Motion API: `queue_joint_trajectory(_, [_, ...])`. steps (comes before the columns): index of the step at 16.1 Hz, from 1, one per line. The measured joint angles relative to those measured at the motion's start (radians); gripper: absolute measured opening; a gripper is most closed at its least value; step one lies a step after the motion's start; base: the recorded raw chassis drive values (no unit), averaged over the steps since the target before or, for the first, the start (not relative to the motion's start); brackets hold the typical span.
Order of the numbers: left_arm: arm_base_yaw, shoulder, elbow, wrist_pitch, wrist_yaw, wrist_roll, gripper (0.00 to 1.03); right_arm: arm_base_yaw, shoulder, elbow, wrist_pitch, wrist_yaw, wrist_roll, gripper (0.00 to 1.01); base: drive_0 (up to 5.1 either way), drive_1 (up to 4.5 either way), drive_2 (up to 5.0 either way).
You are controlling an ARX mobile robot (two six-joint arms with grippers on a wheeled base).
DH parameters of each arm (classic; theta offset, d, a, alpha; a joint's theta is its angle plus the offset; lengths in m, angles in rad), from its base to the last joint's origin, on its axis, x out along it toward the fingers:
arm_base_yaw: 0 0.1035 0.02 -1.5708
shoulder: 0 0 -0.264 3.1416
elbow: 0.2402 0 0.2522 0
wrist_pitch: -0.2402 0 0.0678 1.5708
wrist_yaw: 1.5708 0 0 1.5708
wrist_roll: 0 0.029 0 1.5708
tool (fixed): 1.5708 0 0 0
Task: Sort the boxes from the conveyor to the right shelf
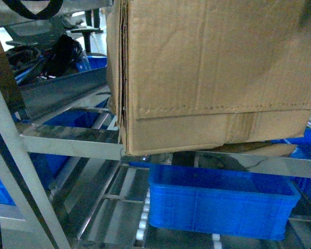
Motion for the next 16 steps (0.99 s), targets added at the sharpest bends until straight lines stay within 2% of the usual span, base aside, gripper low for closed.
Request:
queue_joint_trajectory(1, [-0.004,-0.018,-0.03,0.047,-0.011,0.02,0.98,0.001,-0.007,-0.014,0.031,-0.011,-0.007,0.98,0.3,4.07,-3.5])
queue_joint_trajectory(2, [-0.011,-0.055,-0.074,0.142,-0.013,0.069,0.98,0.008,-0.023,-0.036,0.073,-0.024,-0.023,0.98,0.3,4.07,-3.5])
queue_joint_trajectory(4, [-0.024,-0.103,-0.138,0.298,-0.022,0.148,0.98,0.013,-0.044,-0.07,0.121,-0.051,-0.03,0.98,0.3,4.07,-3.5])
queue_joint_trajectory(6, [-0.032,-0.123,-0.166,0.368,-0.015,0.187,0.98,0.013,-0.048,-0.089,0.13,-0.051,-0.035,0.98,0.3,4.07,-3.5])
queue_joint_trajectory(8, [-0.039,-0.135,-0.193,0.37,-0.007,0.211,0.98,0.013,-0.054,-0.11,0.146,-0.064,-0.037,0.98,0.3,4.07,-3.5])
queue_joint_trajectory(9, [-0.039,-0.167,-0.222,0.303,-0.015,0.207,0.98,0.013,-0.074,-0.121,0.146,-0.077,-0.037,0.98,0.3,4.07,-3.5])
queue_joint_trajectory(11, [-0.038,-0.249,-0.267,0.208,-0.049,0.161,0.98,0.009,-0.137,-0.157,0.135,-0.109,-0.037,0.98,0.3,4.07,-3.5])
queue_joint_trajectory(13, [-0.032,-0.338,-0.303,0.106,-0.072,0.093,0.98,-0.01,-0.2,-0.188,0.103,-0.13,-0.035,0.98,0.3,4.07,-3.5])
queue_joint_trajectory(16, [-0.013,-0.426,-0.337,-0.087,-0.092,-0.027,0.98,-0.048,-0.292,-0.222,0.001,-0.114,-0.033,0.98,0.3,4.07,-3.5])
